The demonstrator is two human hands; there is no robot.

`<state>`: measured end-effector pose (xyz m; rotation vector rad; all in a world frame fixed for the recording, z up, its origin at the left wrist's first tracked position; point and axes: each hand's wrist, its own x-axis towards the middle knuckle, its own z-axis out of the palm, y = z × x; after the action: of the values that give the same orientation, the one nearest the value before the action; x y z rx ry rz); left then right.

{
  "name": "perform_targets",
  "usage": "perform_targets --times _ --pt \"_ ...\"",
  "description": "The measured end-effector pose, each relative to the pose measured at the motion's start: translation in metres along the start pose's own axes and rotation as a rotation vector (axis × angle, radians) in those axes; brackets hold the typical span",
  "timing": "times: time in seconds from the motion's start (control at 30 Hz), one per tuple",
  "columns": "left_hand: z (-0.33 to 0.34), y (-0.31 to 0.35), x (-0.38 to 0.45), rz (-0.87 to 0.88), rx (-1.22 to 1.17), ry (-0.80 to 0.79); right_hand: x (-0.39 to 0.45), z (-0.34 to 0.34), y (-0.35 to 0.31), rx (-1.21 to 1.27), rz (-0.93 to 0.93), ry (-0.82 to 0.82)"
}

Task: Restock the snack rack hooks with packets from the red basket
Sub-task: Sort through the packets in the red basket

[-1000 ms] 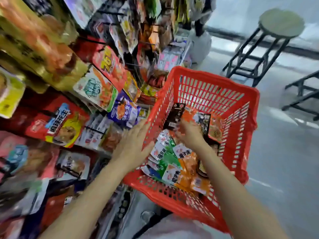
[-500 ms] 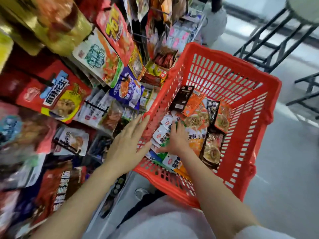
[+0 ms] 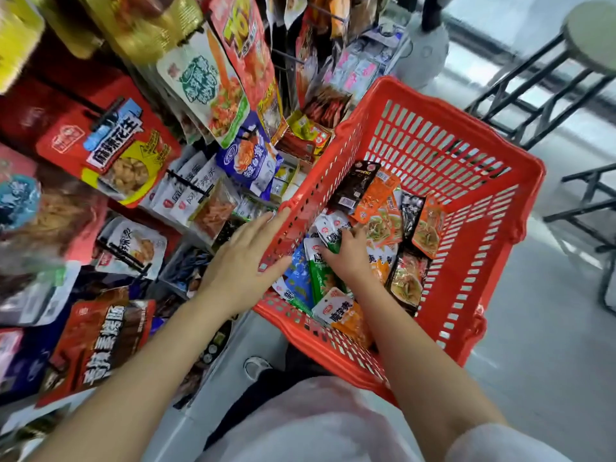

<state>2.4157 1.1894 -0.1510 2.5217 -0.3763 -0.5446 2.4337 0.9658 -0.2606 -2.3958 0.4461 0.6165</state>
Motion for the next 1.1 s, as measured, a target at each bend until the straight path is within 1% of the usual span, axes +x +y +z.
perform_targets --times 0.07,0.17,0.23,0.3,0.37,0.43,0.5,0.6,0.67,0.73,0.77,0.87,0.9,0.97,1.0,1.03,1.1 --pt "0.000 0.001 0.000 -0.004 -0.011 0.003 0.006 -0.003 -0.001 0.014 0.016 -0.006" --pt "-0.002 0.003 -0.001 0.012 -0.050 0.034 0.011 -0.013 0.002 0.066 -0.005 0.033" --pt "-0.001 0.004 -0.001 0.018 -0.058 0.056 0.008 -0.021 0.002 0.186 0.020 0.018" --pt "-0.001 0.004 -0.002 0.015 -0.053 0.059 0.003 -0.023 0.009 0.372 0.090 -0.024" --pt "-0.001 0.003 -0.001 0.014 -0.049 0.049 -0.004 -0.022 0.013 0.571 0.163 -0.085" --pt "-0.002 0.003 -0.001 0.008 -0.038 0.044 -0.012 -0.026 0.015 0.697 0.205 -0.146" --pt "-0.002 0.006 -0.002 -0.004 -0.029 0.030 -0.024 -0.040 0.009 0.812 0.203 -0.178" --pt "-0.007 0.012 -0.003 -0.039 -0.021 -0.003 -0.048 -0.074 -0.005 1.005 0.153 -0.207" --pt "-0.017 0.024 -0.003 -0.071 -0.072 0.060 -0.063 -0.098 -0.017 1.095 0.082 -0.220" --pt "-0.036 0.048 -0.003 -0.100 -0.227 0.165 -0.080 -0.123 -0.035 1.171 -0.026 -0.241" --pt "-0.047 0.062 -0.003 -0.121 -0.386 0.192 -0.086 -0.134 -0.049 1.213 -0.080 -0.247" --pt "-0.090 0.108 -0.007 -0.204 -1.008 0.120 -0.109 -0.163 -0.101 1.255 -0.284 -0.265" --pt "-0.106 0.121 -0.010 -0.194 -1.170 0.085 -0.120 -0.172 -0.123 1.252 -0.346 -0.255" --pt "-0.145 0.144 -0.025 -0.123 -1.337 0.062 -0.141 -0.190 -0.164 1.217 -0.479 -0.213" --pt "-0.164 0.153 -0.035 -0.072 -1.395 0.081 -0.154 -0.199 -0.185 1.175 -0.543 -0.153" --pt "-0.184 0.162 -0.046 -0.039 -1.450 0.110 -0.166 -0.207 -0.206 1.128 -0.602 -0.085" --pt "-0.223 0.170 -0.072 0.022 -1.464 0.205 -0.192 -0.223 -0.246 0.999 -0.739 0.064"
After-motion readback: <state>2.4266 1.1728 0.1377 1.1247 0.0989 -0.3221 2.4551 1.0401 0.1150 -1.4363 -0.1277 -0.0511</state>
